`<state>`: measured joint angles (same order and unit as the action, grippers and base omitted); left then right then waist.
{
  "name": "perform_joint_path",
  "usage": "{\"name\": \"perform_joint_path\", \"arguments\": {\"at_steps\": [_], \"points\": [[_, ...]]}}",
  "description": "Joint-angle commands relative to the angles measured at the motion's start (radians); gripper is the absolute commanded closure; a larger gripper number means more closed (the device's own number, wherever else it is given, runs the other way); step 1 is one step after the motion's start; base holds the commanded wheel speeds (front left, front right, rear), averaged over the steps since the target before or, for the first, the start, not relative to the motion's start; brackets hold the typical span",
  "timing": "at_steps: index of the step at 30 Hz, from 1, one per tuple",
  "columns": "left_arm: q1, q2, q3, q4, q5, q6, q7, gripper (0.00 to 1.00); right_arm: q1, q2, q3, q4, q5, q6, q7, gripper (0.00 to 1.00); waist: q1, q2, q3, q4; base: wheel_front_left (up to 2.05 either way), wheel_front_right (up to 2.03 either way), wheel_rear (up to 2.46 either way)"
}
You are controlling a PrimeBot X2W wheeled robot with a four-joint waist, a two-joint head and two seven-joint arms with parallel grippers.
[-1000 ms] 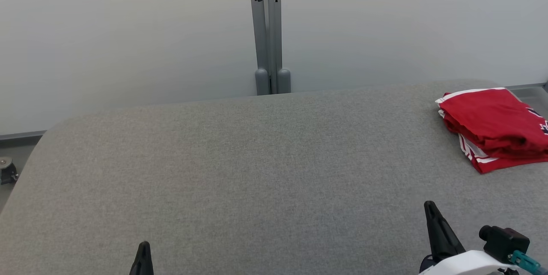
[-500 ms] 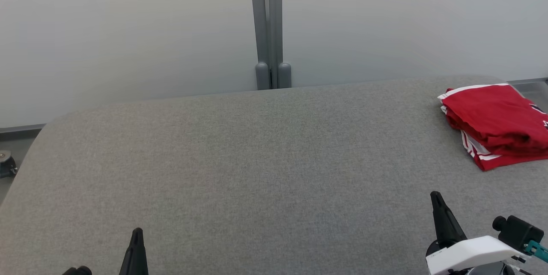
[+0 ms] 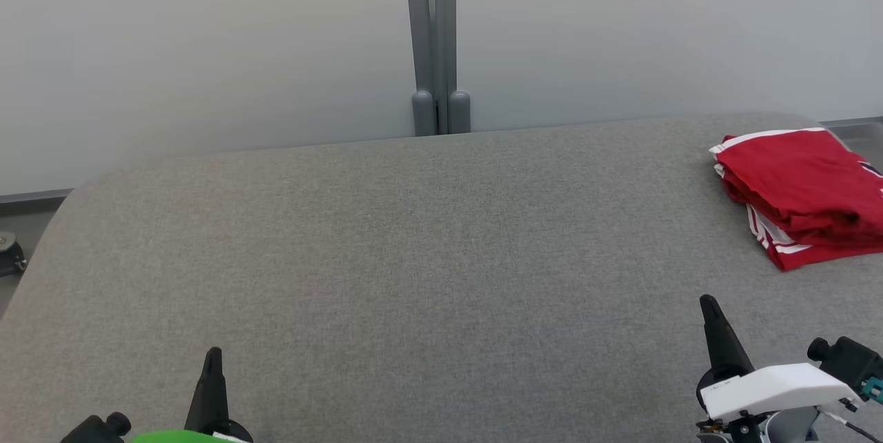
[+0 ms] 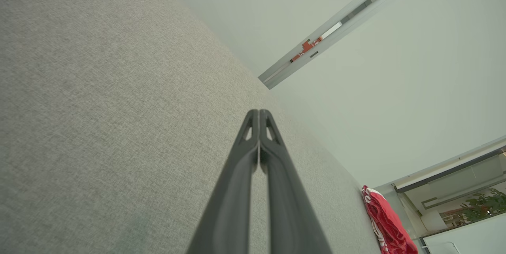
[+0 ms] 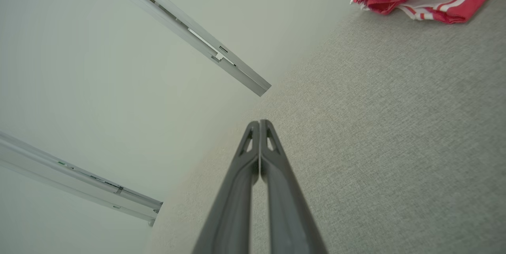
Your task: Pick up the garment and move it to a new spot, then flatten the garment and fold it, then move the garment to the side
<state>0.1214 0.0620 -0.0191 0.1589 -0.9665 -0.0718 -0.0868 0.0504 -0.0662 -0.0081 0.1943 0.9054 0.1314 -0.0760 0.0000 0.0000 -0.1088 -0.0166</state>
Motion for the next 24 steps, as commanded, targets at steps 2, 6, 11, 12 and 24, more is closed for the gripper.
{"name": "perform_joint_path", "arguments": {"at_steps": [2,6,11,12,24], "points": [[-0.038,0.01,0.01,-0.005,-0.045,-0.009,0.011,1.0,-0.034,0.0,-0.008,-0.005,0.046,0.0,0.011,1.0,0.0,0.0,0.004,0.001,0.0,0.0,0.0],[-0.053,0.01,0.017,0.001,-0.09,-0.012,0.023,1.0,-0.042,0.0,-0.014,-0.001,0.094,0.0,0.023,1.0,0.0,0.0,0.01,0.001,0.0,0.0,0.0],[-0.07,0.011,0.025,0.009,-0.145,-0.018,0.037,1.0,-0.055,0.001,-0.022,0.003,0.152,-0.001,0.038,1.0,0.0,0.0,0.017,0.003,0.0,0.0,0.0],[-0.073,0.011,0.027,0.011,-0.154,-0.018,0.04,1.0,-0.057,0.001,-0.023,0.004,0.162,-0.001,0.04,1.0,0.0,0.0,0.018,0.003,0.0,0.0,0.0],[-0.111,0.011,0.045,0.026,-0.271,-0.028,0.072,1.0,-0.081,0.003,-0.04,0.014,0.288,-0.001,0.073,1.0,0.0,0.0,0.035,0.005,0.0,0.0,0.0]]}}
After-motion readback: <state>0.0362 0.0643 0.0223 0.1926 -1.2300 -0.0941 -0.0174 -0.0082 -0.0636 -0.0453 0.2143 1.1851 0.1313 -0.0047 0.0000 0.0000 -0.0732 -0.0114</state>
